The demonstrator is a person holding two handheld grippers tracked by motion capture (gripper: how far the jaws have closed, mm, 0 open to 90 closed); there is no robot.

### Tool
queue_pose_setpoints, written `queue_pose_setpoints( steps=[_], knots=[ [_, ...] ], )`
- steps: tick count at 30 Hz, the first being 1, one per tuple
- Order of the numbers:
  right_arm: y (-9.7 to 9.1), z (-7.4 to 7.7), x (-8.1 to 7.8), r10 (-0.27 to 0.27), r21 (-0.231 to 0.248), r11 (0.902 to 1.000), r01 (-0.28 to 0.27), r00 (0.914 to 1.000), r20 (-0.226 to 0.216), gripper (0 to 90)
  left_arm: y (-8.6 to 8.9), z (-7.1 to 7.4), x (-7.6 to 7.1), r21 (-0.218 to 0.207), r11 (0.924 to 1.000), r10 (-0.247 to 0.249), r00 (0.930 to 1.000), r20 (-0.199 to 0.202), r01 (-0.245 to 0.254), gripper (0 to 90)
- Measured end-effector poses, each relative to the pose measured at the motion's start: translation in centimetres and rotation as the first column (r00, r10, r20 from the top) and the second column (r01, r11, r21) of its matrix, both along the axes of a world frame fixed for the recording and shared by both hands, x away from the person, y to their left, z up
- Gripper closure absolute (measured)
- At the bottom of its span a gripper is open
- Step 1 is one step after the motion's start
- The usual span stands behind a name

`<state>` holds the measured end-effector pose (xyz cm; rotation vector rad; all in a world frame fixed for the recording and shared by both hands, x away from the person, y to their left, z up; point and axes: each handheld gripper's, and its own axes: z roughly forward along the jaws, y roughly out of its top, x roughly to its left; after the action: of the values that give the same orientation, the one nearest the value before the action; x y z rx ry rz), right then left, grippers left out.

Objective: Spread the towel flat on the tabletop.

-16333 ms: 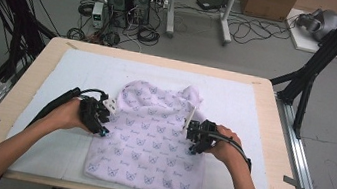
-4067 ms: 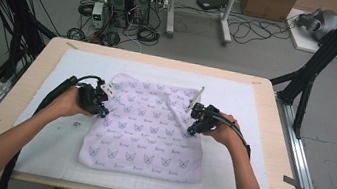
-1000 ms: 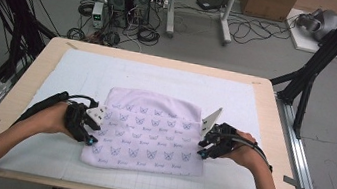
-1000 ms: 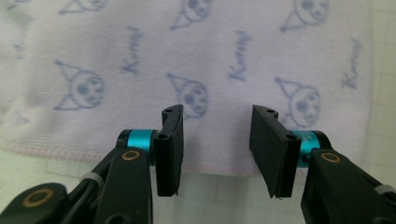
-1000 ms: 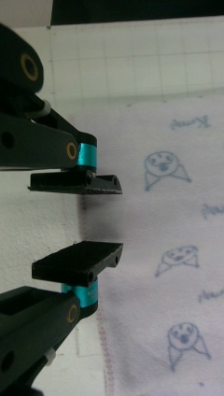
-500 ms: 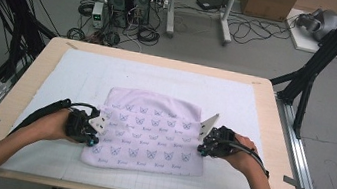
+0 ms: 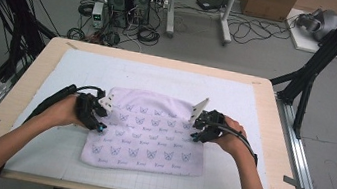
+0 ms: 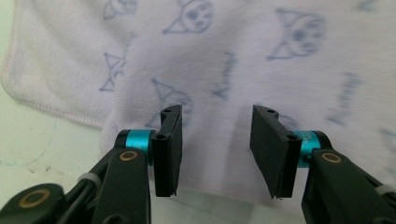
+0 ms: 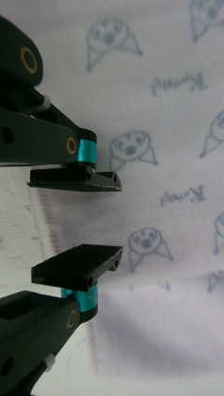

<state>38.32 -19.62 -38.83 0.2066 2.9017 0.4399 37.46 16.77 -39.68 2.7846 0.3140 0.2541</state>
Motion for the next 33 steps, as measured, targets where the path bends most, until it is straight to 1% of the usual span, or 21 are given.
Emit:
queue_pose_setpoints(
  steps=[2,3,4,5,6,7,8,10,12,14,16,19,20,21,22,24,26,27,29,30,33],
  knots=[
    [0.6,-0.8,0.5,0.013,-0.046,0.9988,-0.014,0.9999,-0.009,61.8,-0.3,-0.8,0.7,0.02,0.9998,-0.001,0.9998,-0.021,0.001,60.0],
    [0.8,-1.1,0.7,0.012,-0.059,0.9981,-0.014,0.9995,-0.029,64.2,-0.4,-1.1,0.9,0.026,0.9997,0.0,0.9993,-0.036,0.001,63.3],
    [1.0,-1.4,1.0,0.025,-0.065,0.9975,-0.028,0.9987,-0.044,68.5,-0.4,-1.1,1.0,0.021,0.9998,-0.004,0.9991,-0.042,0.005,67.9],
    [1.2,-1.6,1.2,0.02,-0.072,0.9971,-0.025,0.9976,-0.066,74.0,-0.4,-1.1,1.1,0.009,0.9999,0.015,0.9987,-0.048,-0.015,71.9],
    [1.2,-1.8,1.4,0.024,-0.066,0.9973,-0.03,0.9953,-0.093,79.6,-0.4,-1.0,1.2,0.005,0.9998,0.02,0.9981,-0.058,-0.02,78.5],
    [1.3,-1.7,1.6,0.02,-0.064,0.9976,-0.027,0.9932,-0.115,84.8,-0.4,-1.0,1.2,0.008,0.9999,0.016,0.998,-0.061,-0.015,81.1],
    [1.3,-1.7,1.7,0.019,-0.068,0.9974,-0.026,0.9936,-0.112,86.3,-0.4,-1.0,1.2,0.006,0.9999,0.016,0.9979,-0.062,-0.016,82.6],
    [1.3,-1.5,1.6,0.02,-0.071,0.9971,-0.028,0.9932,-0.114,86.8,-0.4,-0.8,1.1,0.01,0.9999,0.01,0.9984,-0.055,-0.01,83.2],
    [1.1,-1.1,1.5,0.016,-0.058,0.9981,-0.021,0.9956,-0.092,86.4,-0.4,-0.7,0.9,0.002,0.9999,0.014,0.9989,-0.046,-0.014,81.9],
    [0.9,-0.8,1.6,0.011,-0.039,0.9991,-0.014,0.9958,-0.091,88.3,-0.4,-0.5,0.7,0.008,1.0,0.004,0.9994,-0.035,-0.004,82.0],
    [0.7,-0.5,1.4,0.008,-0.039,0.9992,-0.011,0.9972,-0.074,89.6,-0.3,-0.2,0.6,0.002,1.0,0.004,0.9992,-0.039,-0.004,82.8],
    [0.5,-0.1,1.3,0.004,-0.004,1.0,-0.004,0.9958,-0.091,89.7,-0.2,0.0,0.5,-0.007,0.9999,0.008,0.9997,-0.024,-0.008,83.5],
    [0.4,-0.1,1.3,-0.002,-0.014,0.9999,0.001,0.9966,-0.082,89.6,-0.2,0.0,0.4,-0.005,0.9999,0.009,0.9995,-0.031,-0.009,83.5],
    [0.4,-0.1,1.2,0.0,-0.032,0.9995,-0.002,0.9973,-0.073,85.1,-0.2,0.0,0.4,0.0,1.0,0.007,0.9994,-0.032,-0.007,83.4],
    [0.4,-0.3,1.1,0.001,-0.034,0.9994,-0.003,0.9983,-0.058,70.0,-0.2,0.0,0.4,0.001,1.0,0.009,0.9993,-0.037,-0.009,83.2],
    [0.6,-0.6,1.1,0.001,-0.03,0.9995,-0.003,0.9967,-0.081,67.3,-0.2,-0.1,0.5,0.0,0.9999,0.015,0.9991,-0.039,-0.015,82.5],
    [1.2,-1.1,1.0,0.024,-0.073,0.9969,-0.029,0.997,-0.074,64.0,-0.3,-0.3,0.6,0.004,0.9999,0.014,0.9989,-0.046,-0.014,82.1],
    [1.5,-1.3,1.1,0.031,-0.078,0.9964,-0.035,0.9976,-0.062,62.9,-0.4,-0.4,0.6,0.009,0.9999,0.01,0.9988,-0.048,-0.009,82.2],
    [1.9,-1.7,1.4,0.038,-0.091,0.9948,-0.046,0.9959,-0.082,70.1,-0.5,-0.5,0.7,0.015,0.9998,0.012,0.9984,-0.055,-0.011,82.5],
    [2.0,-1.6,1.5,0.049,-0.086,0.9946,-0.058,0.9928,-0.109,83.0,-0.4,-0.5,0.7,0.007,0.9998,0.018,0.9986,-0.05,-0.017,82.5],
    [2.1,-1.5,1.3,0.047,-0.097,0.9936,-0.058,0.9927,-0.111,88.1,-0.2,-0.1,0.6,-0.004,0.9997,0.023,0.9988,-0.043,-0.023,83.3]
  ],
)
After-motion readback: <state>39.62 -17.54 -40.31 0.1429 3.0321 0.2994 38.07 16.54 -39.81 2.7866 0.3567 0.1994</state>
